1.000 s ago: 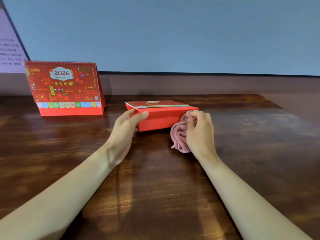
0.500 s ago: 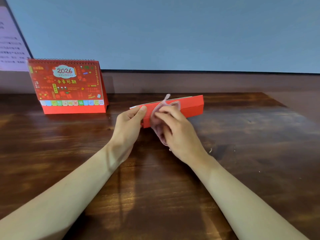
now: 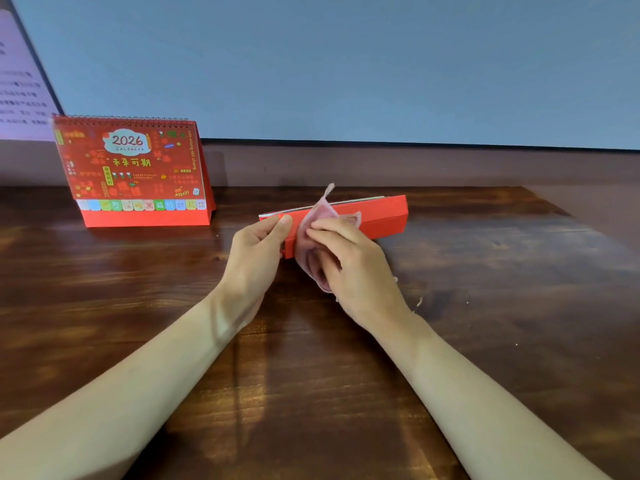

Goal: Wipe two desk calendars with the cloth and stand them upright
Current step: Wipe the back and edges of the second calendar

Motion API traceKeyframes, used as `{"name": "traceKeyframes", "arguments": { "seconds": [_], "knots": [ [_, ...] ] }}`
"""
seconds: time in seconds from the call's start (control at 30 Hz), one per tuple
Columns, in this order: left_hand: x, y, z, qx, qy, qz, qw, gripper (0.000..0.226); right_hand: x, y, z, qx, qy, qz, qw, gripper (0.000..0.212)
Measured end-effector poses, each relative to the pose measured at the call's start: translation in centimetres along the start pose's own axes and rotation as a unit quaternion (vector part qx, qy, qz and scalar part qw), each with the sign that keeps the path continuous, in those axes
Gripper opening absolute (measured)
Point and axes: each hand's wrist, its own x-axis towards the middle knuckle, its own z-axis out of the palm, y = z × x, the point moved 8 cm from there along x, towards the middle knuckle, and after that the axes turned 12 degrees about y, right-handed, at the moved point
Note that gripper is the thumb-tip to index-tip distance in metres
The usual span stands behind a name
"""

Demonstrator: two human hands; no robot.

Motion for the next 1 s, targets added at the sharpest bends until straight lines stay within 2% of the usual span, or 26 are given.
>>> {"name": "traceKeyframes", "arguments": {
  "seconds": [0.1,0.27,0.33,0.47,0.53,0.57,0.67,0.77,0.87,0.93,1.0],
  "knots": [
    [0.2,0.3,-0.4,0.009,0.017,0.003,1.000,0.031,0.3,1.2,-0.1,-0.008,-0.006,0.012,1.000,0.034],
    [0.0,0.2,-0.7,0.018,0.039,-0.028,0.999,0.030,0.7,5.3,-3.7,-0.120,0.088,0.065,0.987,0.035],
    [-0.1,0.1,-0.6,0.021,0.039,-0.036,0.998,0.031,0.6,6.8,-4.7,-0.129,0.110,0.119,0.978,0.035],
    [-0.4,0.3,-0.3,0.015,0.034,-0.032,0.999,0.032,-0.7,10.0,-5.3,-0.061,0.121,0.290,0.947,0.036],
    [-0.2,0.5,-0.5,0.011,0.041,-0.020,0.999,0.033,-1.6,11.5,-5.0,-0.062,0.102,0.355,0.927,0.024],
    [0.0,0.7,-0.6,0.014,0.048,-0.009,0.999,0.034,-2.1,12.0,-4.7,-0.056,0.091,0.380,0.919,0.018],
    [0.3,1.6,-0.9,0.046,0.067,0.048,0.996,0.034,-2.2,11.7,-4.4,-0.030,0.094,0.410,0.907,0.018],
    [0.2,2.1,-0.9,0.077,0.083,0.069,0.991,0.033,-1.5,9.3,-4.9,-0.028,0.153,0.376,0.913,0.025],
    [0.5,2.1,-1.2,0.053,0.080,0.058,0.994,0.032,-0.2,5.9,-5.8,-0.024,0.206,0.260,0.943,0.031],
    [0.7,1.9,-1.1,0.050,0.068,0.058,0.995,0.034,0.5,4.2,-5.5,-0.031,0.188,0.175,0.966,0.029],
    [0.7,2.0,-0.8,0.068,0.059,0.074,0.993,0.036,0.8,3.0,-4.0,-0.009,0.125,0.103,0.987,0.024]
  ]
}}
